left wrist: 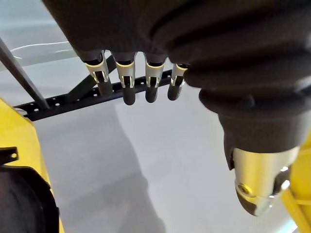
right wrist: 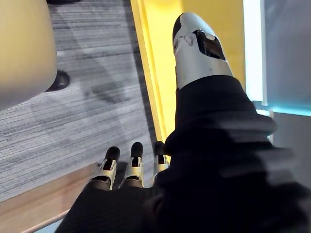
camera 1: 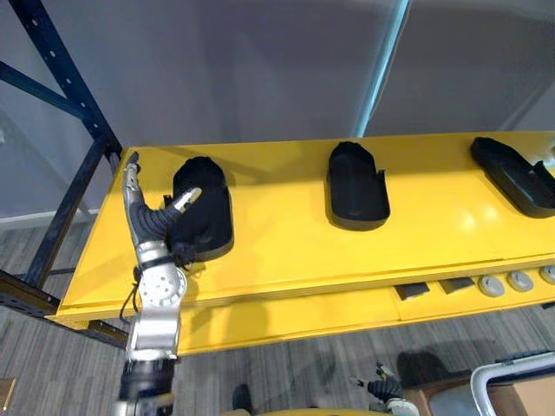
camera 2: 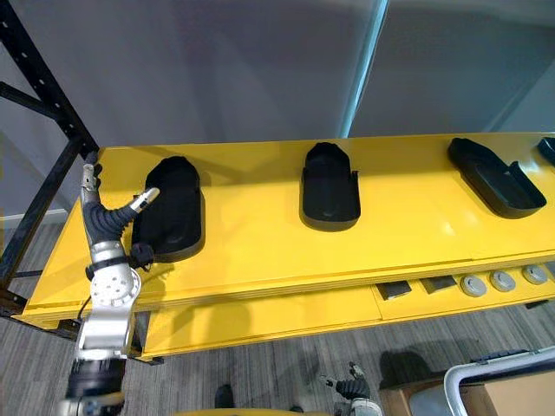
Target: Walk over and take plastic housings, then place them on the shelf
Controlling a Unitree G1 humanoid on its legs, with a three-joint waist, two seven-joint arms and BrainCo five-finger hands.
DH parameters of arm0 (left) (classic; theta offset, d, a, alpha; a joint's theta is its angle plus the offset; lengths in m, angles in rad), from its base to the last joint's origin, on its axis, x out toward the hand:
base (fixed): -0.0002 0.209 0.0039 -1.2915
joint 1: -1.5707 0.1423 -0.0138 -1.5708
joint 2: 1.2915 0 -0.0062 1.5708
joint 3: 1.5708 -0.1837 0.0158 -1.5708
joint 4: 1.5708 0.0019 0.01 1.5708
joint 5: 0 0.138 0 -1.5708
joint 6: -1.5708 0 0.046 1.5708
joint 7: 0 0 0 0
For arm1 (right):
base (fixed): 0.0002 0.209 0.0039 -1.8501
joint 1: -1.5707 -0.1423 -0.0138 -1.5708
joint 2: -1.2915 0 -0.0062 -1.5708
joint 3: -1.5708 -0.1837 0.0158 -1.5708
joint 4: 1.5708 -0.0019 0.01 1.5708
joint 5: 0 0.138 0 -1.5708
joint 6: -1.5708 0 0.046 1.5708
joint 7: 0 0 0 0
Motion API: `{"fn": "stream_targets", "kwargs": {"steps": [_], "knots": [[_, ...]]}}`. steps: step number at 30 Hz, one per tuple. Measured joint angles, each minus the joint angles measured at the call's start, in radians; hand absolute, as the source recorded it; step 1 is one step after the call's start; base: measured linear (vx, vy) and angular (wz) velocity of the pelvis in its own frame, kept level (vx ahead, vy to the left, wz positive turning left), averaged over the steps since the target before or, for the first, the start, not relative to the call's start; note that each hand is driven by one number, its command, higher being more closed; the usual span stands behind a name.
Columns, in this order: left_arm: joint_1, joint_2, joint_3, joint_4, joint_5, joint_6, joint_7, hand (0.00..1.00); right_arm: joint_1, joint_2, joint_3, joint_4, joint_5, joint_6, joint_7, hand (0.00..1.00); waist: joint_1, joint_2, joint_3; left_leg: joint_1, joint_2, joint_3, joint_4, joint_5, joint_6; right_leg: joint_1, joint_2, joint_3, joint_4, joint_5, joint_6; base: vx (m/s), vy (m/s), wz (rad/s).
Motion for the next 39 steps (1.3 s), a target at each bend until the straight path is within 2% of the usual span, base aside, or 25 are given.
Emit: {"fn": "stream_targets", "kwargs": {"steps": [1,3,4,9,13,17,21,26,30,33,39], "knots": [[0.048,-0.016,-0.018,-0.025,0.006,-0.012,-0.004,1.0,0.001,0.0,0.0,0.0,0.0,0.0,-0.001,0.0,0.002,0.003,0.001,0.002,0.0,-0.006,0.0,0.0,0.0,0.004,0.0,-0.007,0.0,0.0,0.0,-0.03,-0.009,0.16],[0.113,-0.041,-0.034,-0.053,0.009,-0.018,-0.023,1.0,0.005,0.001,0.001,-0.003,0.0,-0.001,-0.001,0.0,0.009,0.006,0.003,0.004,0.002,-0.014,0.0,-0.003,-0.001,0.01,0.0,-0.014,0.0,0.0,0.0,-0.04,-0.007,0.13],[0.148,-0.05,-0.051,-0.055,0.009,-0.026,-0.034,1.0,0.013,0.001,0.001,-0.006,0.0,-0.002,-0.001,0.0,0.024,0.008,0.003,0.005,0.006,-0.014,0.0,-0.007,-0.002,0.011,0.0,-0.014,0.001,0.0,0.0,-0.04,-0.006,0.05],[0.291,-0.078,-0.088,-0.049,-0.005,-0.031,-0.102,1.0,0.041,0.007,0.01,-0.051,0.0,0.0,-0.002,0.0,0.033,0.008,0.001,0.004,0.007,-0.008,0.0,-0.008,-0.002,0.011,-0.002,-0.029,0.004,-0.002,0.004,-0.05,0.003,0.08],[0.298,-0.1,-0.099,0.024,-0.028,-0.03,-0.151,1.0,0.07,0.012,0.011,-0.089,0.0,0.005,-0.002,0.0,0.053,0.005,-0.002,0.005,0.009,0.007,0.0,-0.008,-0.002,0.009,-0.004,-0.036,0.013,-0.004,0.007,0.0,0.001,-0.03],[0.272,-0.105,-0.108,0.128,-0.009,-0.021,-0.152,1.0,0.073,0.019,0.011,-0.092,0.0,0.006,-0.005,0.0,0.052,0.0,-0.007,0.005,0.007,0.01,0.0,-0.01,0.001,0.009,-0.008,-0.039,0.017,-0.006,0.01,0.01,0.002,0.01],[0.198,-0.101,-0.13,0.265,0.038,-0.006,-0.149,1.0,0.088,0.027,0.01,-0.121,-0.001,0.013,-0.018,0.0,0.05,0.005,-0.025,0.013,0.0,0.01,0.0,-0.002,0.003,0.009,-0.017,-0.034,0.032,-0.02,0.03,0.03,0.011,0.0],[0.121,-0.093,-0.127,0.36,0.091,0.008,-0.14,1.0,0.085,0.023,0.01,-0.117,-0.001,0.016,-0.019,0.0,0.047,0.012,-0.03,0.013,0.0,0.013,-0.006,-0.002,0.003,-0.004,-0.016,-0.022,0.031,-0.022,0.027,-0.01,0.001,-0.06],[0.074,-0.087,-0.122,0.427,0.129,0.021,-0.105,1.0,0.077,0.018,0.01,-0.102,-0.002,0.017,-0.018,0.0,0.04,0.02,-0.035,0.013,-0.001,0.014,-0.007,-0.002,0.003,-0.005,-0.015,-0.013,0.019,-0.02,0.025,0.02,-0.003,-0.08],[0.036,-0.066,-0.114,0.465,0.138,0.024,-0.099,1.0,0.057,0.018,0.01,-0.075,-0.002,0.019,-0.018,0.0,0.023,0.02,-0.035,0.012,-0.001,0.014,-0.007,-0.002,0.003,-0.005,-0.014,-0.011,0.015,-0.017,0.021,0.0,0.0,0.0],[-0.062,-0.04,-0.076,0.549,0.168,0.045,-0.081,1.0,0.04,0.009,0.009,-0.059,-0.015,0.024,-0.017,0.0,0.018,0.016,-0.035,0.005,-0.001,0.016,-0.007,-0.003,0.003,-0.005,-0.013,-0.008,-0.001,-0.013,0.015,0.0,0.0,0.0]]}}
